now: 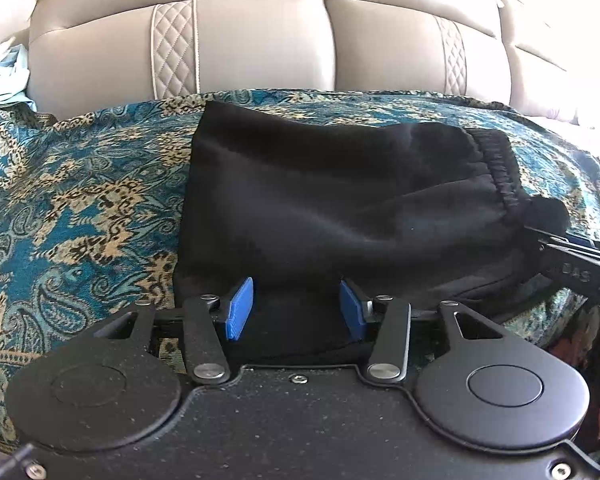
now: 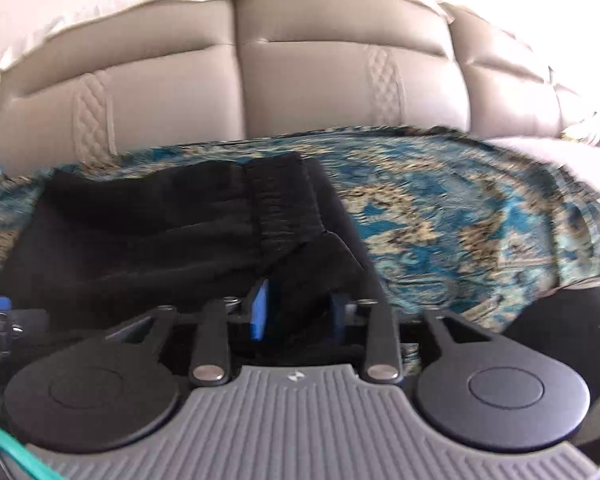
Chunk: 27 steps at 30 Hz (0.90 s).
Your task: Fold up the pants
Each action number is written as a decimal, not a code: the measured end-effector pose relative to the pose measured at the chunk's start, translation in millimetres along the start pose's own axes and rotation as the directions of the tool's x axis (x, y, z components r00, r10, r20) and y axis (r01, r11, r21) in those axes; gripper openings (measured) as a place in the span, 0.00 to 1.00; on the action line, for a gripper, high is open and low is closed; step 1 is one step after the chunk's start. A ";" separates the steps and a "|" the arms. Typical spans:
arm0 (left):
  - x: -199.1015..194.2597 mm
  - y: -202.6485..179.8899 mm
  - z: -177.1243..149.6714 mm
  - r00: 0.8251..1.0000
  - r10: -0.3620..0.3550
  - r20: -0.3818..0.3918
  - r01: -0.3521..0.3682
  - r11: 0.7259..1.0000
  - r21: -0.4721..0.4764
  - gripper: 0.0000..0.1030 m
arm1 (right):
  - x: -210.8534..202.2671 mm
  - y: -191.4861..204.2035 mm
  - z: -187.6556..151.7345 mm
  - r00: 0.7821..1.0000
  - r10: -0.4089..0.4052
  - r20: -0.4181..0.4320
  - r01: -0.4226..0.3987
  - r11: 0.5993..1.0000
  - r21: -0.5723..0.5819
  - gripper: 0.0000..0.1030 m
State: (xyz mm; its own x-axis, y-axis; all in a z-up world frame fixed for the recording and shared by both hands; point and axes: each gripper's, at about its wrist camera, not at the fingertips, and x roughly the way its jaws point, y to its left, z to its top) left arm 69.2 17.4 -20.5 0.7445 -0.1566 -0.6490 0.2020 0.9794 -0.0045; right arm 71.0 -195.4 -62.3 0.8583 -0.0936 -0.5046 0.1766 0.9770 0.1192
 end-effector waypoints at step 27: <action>6.7 21.9 5.0 0.999 0.034 -0.033 -0.035 0.998 -0.058 0.45 | 19.2 -11.7 2.2 0.997 0.001 -0.076 0.009 0.991 0.133 0.46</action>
State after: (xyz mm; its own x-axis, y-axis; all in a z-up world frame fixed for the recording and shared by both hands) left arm 81.8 37.2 -21.1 0.7295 -0.1193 -0.6734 0.1383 0.9901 -0.0256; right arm 86.4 -209.1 -71.6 0.8195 -0.0780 -0.5677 0.2471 0.9419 0.2274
